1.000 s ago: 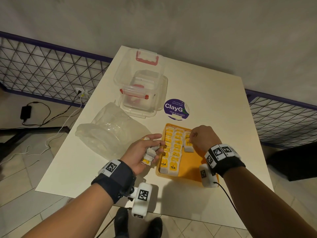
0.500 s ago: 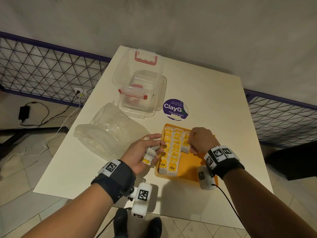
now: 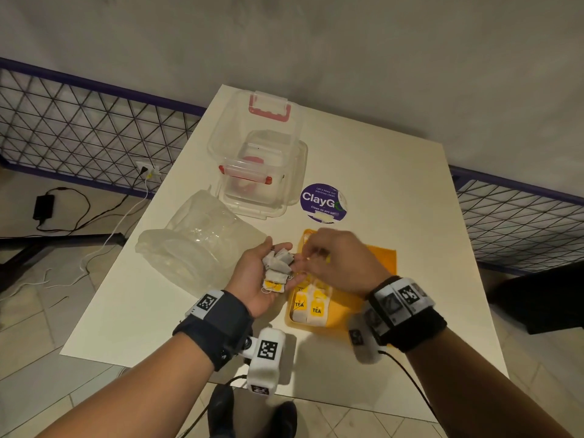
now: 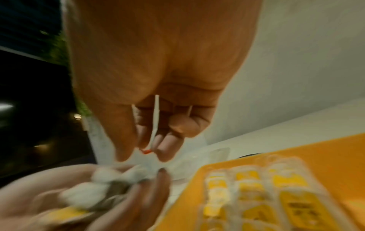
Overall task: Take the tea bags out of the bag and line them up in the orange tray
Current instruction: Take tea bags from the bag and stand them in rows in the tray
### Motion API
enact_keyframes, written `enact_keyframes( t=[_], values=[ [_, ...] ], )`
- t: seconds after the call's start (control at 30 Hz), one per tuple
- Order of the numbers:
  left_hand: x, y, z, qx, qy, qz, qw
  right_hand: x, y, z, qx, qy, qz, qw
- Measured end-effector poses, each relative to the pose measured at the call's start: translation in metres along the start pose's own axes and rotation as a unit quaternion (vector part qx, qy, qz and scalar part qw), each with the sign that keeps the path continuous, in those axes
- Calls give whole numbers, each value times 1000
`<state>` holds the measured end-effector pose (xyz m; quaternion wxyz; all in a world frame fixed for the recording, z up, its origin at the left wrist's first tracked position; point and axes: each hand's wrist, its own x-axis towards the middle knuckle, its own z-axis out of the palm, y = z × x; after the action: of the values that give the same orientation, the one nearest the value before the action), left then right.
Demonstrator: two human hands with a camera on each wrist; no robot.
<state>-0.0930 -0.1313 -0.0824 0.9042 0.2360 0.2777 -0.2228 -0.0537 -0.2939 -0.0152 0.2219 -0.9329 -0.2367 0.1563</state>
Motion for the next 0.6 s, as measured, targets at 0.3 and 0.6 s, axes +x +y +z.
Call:
enact_keyframes(
  t=[0.3, 0.6],
  values=[
    [-1, 3, 7, -27, 24, 12, 999, 1, -17, 34, -69, -53, -114, 990],
    [3, 2, -2, -24, -23, -5, 999, 2, -19, 9, 50, 28, -61, 996]
  ],
)
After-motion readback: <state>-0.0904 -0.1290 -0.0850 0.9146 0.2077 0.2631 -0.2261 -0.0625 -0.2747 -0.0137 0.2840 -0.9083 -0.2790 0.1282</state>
